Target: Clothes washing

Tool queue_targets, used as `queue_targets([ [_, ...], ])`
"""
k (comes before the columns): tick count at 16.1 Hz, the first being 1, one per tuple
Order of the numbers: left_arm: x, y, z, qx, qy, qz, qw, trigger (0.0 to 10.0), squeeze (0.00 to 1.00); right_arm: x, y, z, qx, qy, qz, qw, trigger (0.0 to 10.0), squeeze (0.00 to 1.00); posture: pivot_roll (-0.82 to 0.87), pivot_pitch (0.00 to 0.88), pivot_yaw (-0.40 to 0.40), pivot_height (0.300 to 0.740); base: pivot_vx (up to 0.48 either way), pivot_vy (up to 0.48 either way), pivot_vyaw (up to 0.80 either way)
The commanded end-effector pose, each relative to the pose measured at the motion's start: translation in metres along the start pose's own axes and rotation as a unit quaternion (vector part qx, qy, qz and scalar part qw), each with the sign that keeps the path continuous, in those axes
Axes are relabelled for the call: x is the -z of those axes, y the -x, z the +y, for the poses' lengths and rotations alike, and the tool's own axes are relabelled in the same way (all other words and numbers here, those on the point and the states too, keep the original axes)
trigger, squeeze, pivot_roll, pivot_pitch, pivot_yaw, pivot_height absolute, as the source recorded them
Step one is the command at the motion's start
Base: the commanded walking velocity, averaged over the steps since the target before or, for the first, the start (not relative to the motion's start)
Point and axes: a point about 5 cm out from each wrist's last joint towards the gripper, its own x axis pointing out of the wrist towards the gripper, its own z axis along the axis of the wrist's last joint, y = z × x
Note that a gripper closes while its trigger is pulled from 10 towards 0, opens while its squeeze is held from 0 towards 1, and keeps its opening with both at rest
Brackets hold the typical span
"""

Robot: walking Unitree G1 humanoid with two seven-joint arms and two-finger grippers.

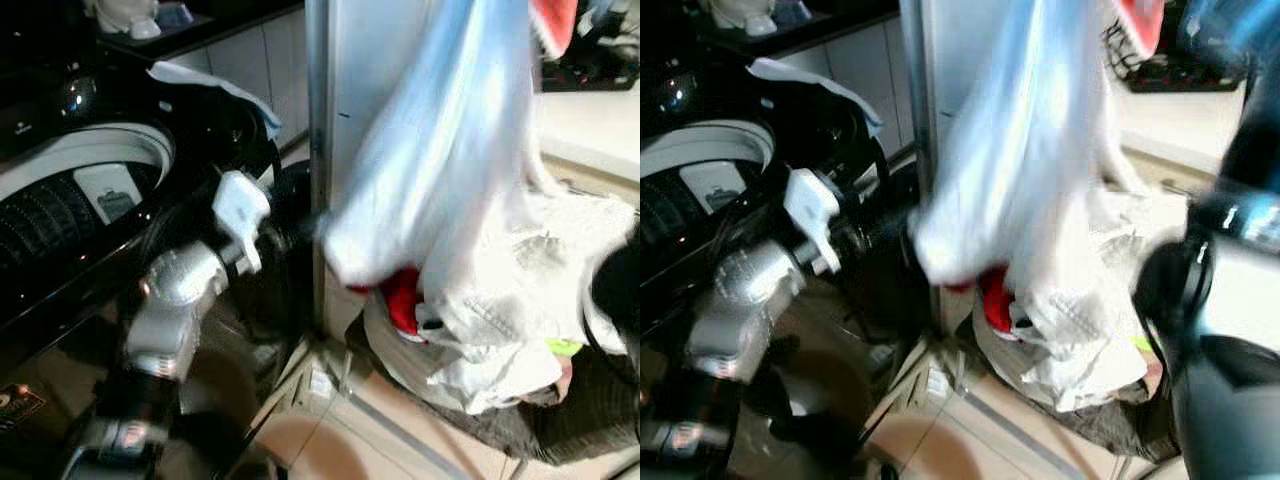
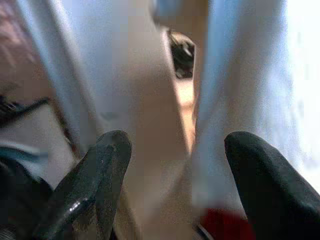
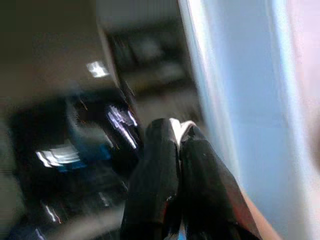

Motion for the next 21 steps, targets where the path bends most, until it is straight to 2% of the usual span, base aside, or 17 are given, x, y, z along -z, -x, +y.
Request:
queue_targets([
  [1,-0.008,-0.001,0.007,-0.019,-0.002,-0.019,1.000,10.0,0.00,-0.010,0.002,0.001,-0.004,-0.019,-0.029,0.999,0.0,0.00,-0.02,0.000,0.042,0.740,0.000,0.000,0.00],
  [2,-0.024,-0.004,0.014,-0.039,0.011,-0.057,0.998,10.0,0.00,0.010,0.004,-0.007,0.027,0.030,0.040,0.998,0.0,0.00,-0.02,0.000,0.039,0.740,0.000,0.000,0.00],
  [4,-0.037,-0.005,0.020,-0.057,0.033,-0.091,0.994,10.0,0.00,0.038,0.007,-0.016,0.050,0.035,0.092,0.994,0.0,0.00,-0.01,0.000,0.034,0.740,0.000,0.000,0.00],
  [5,-0.047,-0.005,0.027,-0.074,0.054,-0.120,0.989,10.0,0.00,0.060,0.010,-0.021,0.057,0.025,0.123,0.990,0.0,0.00,-0.01,0.000,0.028,0.740,0.000,0.000,0.00],
  [7,-0.061,-0.004,0.038,-0.095,0.079,-0.155,0.980,10.0,0.00,0.083,0.017,-0.024,0.065,-0.001,0.150,0.987,0.0,0.00,-0.01,0.000,0.028,0.740,0.000,0.000,0.00],
  [8,-0.065,-0.004,0.039,-0.088,0.094,-0.164,0.978,10.0,0.00,0.090,0.019,-0.025,0.065,-0.011,0.158,0.985,0.0,0.00,-0.01,0.000,0.028,0.740,0.000,0.000,0.00],
  [9,-0.073,-0.008,0.033,-0.044,0.122,-0.176,0.976,10.0,0.00,0.099,0.022,-0.024,0.062,-0.020,0.168,0.984,0.0,0.00,-0.01,0.000,0.028,0.740,0.000,0.000,0.00],
  [10,-0.076,-0.014,0.014,0.041,0.152,-0.170,0.973,10.0,1.00,0.104,0.021,-0.018,0.045,-0.046,0.167,0.984,0.0,0.00,-0.01,0.000,0.027,0.740,0.000,0.000,0.00],
  [11,-0.077,-0.015,0.008,0.063,0.156,-0.166,0.972,10.0,1.00,0.105,0.021,-0.016,0.040,-0.054,0.165,0.984,0.0,0.00,-0.01,0.000,0.027,0.740,0.000,0.000,0.00],
  [12,-0.069,-0.023,-0.007,0.095,0.148,-0.137,0.975,10.0,1.00,0.106,0.017,-0.007,0.012,-0.105,0.143,0.984,0.0,0.00,-0.01,0.000,0.029,0.740,0.000,0.000,0.00],
  [14,-0.062,-0.031,-0.019,0.103,0.156,-0.124,0.975,10.0,1.00,0.108,0.015,0.004,-0.018,-0.146,0.131,0.980,0.0,0.00,-0.01,0.000,0.031,0.740,0.000,0.000,0.00],
  [16,-0.060,-0.036,-0.020,0.098,0.153,-0.115,0.977,10.0,1.00,0.111,0.014,0.008,-0.023,-0.157,0.131,0.979,0.0,0.00,-0.02,0.000,0.031,0.740,0.000,0.000,0.00],
  [18,-0.053,-0.042,-0.021,0.085,0.149,-0.091,0.981,10.0,1.00,0.129,0.015,0.019,-0.035,-0.177,0.155,0.971,0.0,0.00,-0.02,0.000,0.023,0.740,0.000,0.000,0.00],
  [19,-0.051,-0.043,-0.023,0.081,0.155,-0.090,0.980,10.0,0.71,0.134,0.016,0.024,-0.040,-0.186,0.162,0.968,0.0,0.00,-0.02,0.000,0.023,0.740,0.000,0.000,0.00],
  [20,-0.051,-0.044,-0.023,0.080,0.156,-0.090,0.980,10.0,0.71,0.136,0.017,0.025,-0.040,-0.189,0.165,0.967,0.0,0.00,-0.02,0.000,0.023,0.740,0.000,0.000,0.00],
  [21,-0.049,-0.046,-0.025,0.075,0.152,-0.084,0.982,10.0,0.00,0.140,0.017,0.029,-0.044,-0.197,0.171,0.964,0.0,0.00,-0.02,0.000,0.023,0.740,0.000,0.000,0.00],
])
